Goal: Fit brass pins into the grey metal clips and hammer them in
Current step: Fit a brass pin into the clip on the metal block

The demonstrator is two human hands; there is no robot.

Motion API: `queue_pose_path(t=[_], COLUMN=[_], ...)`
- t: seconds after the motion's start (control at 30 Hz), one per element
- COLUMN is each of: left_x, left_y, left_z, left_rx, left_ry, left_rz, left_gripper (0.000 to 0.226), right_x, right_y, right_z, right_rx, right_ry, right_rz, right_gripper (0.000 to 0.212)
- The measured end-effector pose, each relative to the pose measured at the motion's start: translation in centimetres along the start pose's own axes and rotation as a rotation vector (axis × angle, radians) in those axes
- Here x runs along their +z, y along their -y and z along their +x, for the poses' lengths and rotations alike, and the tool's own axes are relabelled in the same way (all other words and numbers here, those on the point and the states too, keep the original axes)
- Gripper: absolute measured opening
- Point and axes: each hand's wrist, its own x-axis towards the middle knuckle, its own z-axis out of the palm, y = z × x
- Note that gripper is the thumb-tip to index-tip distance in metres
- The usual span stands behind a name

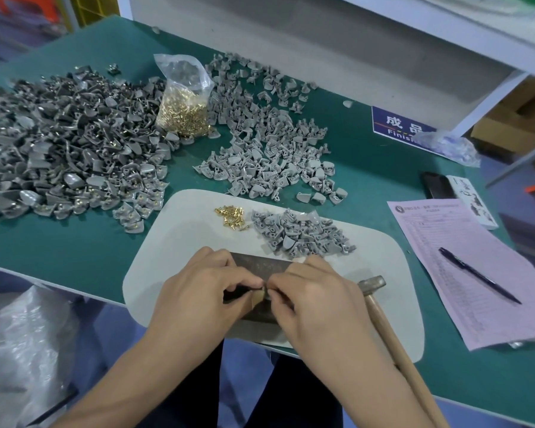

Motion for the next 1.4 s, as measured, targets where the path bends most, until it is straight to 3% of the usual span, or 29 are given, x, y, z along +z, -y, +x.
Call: queue_pose_path(t=[0.17, 0.43, 0.6, 0.77, 0.9, 1.03, 1.1, 1.13, 1.2, 1.3, 1.4], left_x=[0.1, -0.2, -0.2, -0.2, -0.1, -0.2, -0.3, -0.3, -0.2, -0.1, 0.0], left_y=[-0.1, -0.2, -0.3, -0.6, -1.1, -0.9, -0.8, -0.8, -0.8, -0.8, -1.0], left_z=[0.0, -0.2, -0.2, -0.3, -0.4, -0.5, -0.4, -0.3, -0.1, 0.1, 0.4], left_rx=[-0.003, -0.01, -0.017, -0.015, -0.003, 0.0, 0.01, 0.016, 0.023, 0.029, 0.05], left_ry=[0.004, 0.018, 0.019, 0.002, -0.028, -0.009, 0.004, 0.007, 0.009, 0.004, 0.008], left_rz=[0.013, -0.021, -0.018, 0.011, 0.035, 0.022, 0.027, 0.035, 0.049, 0.058, 0.064], left_gripper=[0.014, 0.014, 0.012, 0.01, 0.009, 0.007, 0.006, 0.005, 0.005, 0.005, 0.005], right_x=[0.6, 2.0, 2.1, 2.5, 2.7, 3.0, 3.1, 3.2, 3.5, 3.2, 2.4], right_y=[0.1, -1.7, -1.8, -2.0, -3.9, -8.0, -9.3, -9.7, -10.3, -9.9, -9.2], right_z=[-0.6, -1.1, -1.0, -1.0, -2.4, -6.1, -7.9, -8.5, -9.1, -8.4, -7.7], right_rx=[0.008, 0.204, 0.196, 0.216, 0.333, 0.662, 0.797, 0.832, 0.814, 0.768, 0.741], right_ry=[-0.044, 0.011, 0.001, 0.01, -0.21, -0.421, -0.333, -0.226, -0.079, 0.008, -0.043], right_rz=[0.013, 0.434, 0.406, 0.428, 0.644, 0.492, 0.276, 0.158, 0.101, 0.04, 0.062], right_gripper=[0.015, 0.007, 0.002, 0.011, 0.01, 0.015, 0.004, 0.016, 0.034, 0.032, 0.031])
